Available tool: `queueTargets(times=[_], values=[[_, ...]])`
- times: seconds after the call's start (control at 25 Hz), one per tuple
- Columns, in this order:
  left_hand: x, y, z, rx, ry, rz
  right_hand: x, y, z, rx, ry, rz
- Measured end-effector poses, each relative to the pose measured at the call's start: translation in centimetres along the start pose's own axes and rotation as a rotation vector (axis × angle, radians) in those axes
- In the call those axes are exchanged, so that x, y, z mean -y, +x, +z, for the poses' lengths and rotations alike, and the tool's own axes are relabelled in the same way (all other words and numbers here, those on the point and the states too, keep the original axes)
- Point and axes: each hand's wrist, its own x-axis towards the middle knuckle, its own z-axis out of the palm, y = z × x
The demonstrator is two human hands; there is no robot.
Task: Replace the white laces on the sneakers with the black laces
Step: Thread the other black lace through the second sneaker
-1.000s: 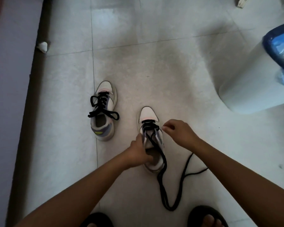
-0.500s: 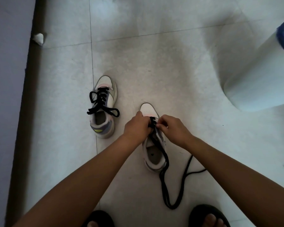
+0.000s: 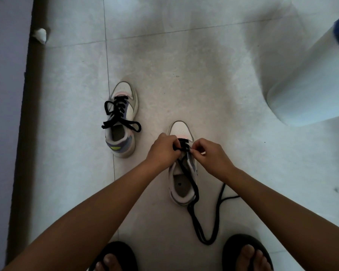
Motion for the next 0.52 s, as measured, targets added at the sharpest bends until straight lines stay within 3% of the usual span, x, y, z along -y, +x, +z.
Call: queueTargets(times=[0.16,0.36,0.52], values=[[0.1,-1.0,1.0,0.015,0.167,0.100,-0.2,-0.8,0.7,-0.048,-0.106,-0.130],[-0.4,-0.4,1.2,0.029,-0.186,-0.202,-0.4,-1.0,0.9,-0.061,-0.139,-0.183],[-1.4,0.5,1.1,0.045,-0.035,-0.231,-0.3,-0.9,0.9,-0.040,-0.136,-0.153]])
